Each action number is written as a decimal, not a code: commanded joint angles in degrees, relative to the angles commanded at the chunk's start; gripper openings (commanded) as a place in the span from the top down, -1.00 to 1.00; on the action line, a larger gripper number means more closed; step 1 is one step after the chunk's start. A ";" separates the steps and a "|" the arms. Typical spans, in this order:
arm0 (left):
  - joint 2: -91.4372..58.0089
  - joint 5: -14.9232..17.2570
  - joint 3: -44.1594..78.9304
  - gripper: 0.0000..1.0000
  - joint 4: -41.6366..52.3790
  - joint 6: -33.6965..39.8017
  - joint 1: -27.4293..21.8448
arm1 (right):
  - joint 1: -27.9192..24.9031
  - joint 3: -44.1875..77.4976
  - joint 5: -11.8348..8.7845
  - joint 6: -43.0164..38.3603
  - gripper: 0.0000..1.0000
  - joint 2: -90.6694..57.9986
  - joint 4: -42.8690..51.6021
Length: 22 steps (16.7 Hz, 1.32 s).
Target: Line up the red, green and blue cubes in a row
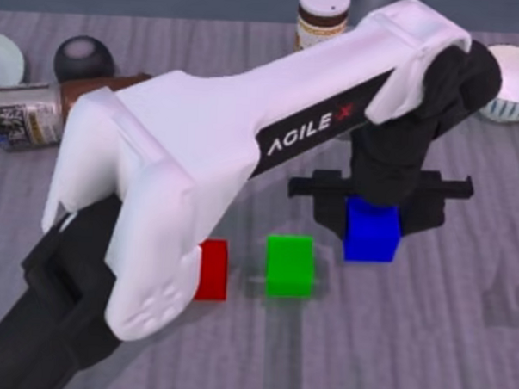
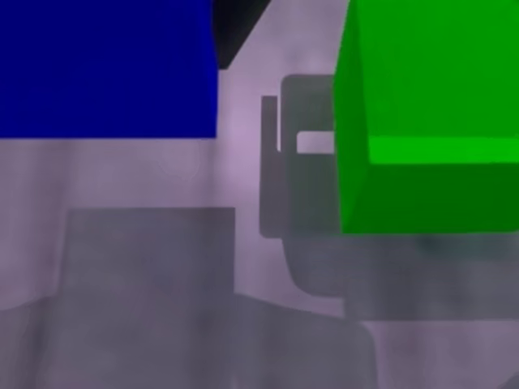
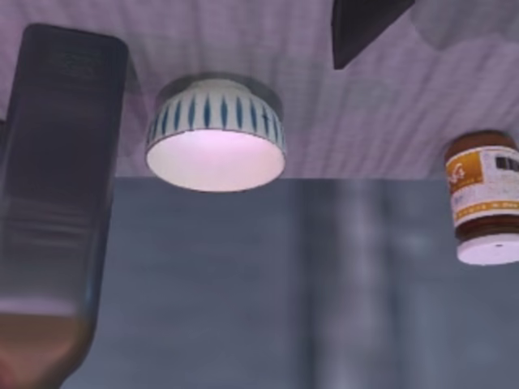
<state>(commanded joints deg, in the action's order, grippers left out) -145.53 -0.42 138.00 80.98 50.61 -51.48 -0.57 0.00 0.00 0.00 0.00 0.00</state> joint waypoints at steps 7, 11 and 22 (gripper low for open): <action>0.89 -0.08 -12.82 1.00 -11.35 0.26 -0.14 | 0.00 0.00 0.00 0.00 -1.00 0.00 0.00; 0.89 -0.08 -12.82 0.85 -11.35 0.26 -0.14 | 0.00 0.00 0.00 0.00 -1.00 0.00 0.00; 0.89 -0.08 -12.82 -0.81 -11.35 0.26 -0.14 | 0.00 0.00 0.00 0.00 -1.00 0.00 0.00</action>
<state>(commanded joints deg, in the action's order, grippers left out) -144.64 -0.50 125.18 69.62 50.87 -51.62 -0.57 0.00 0.00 0.00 0.00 0.00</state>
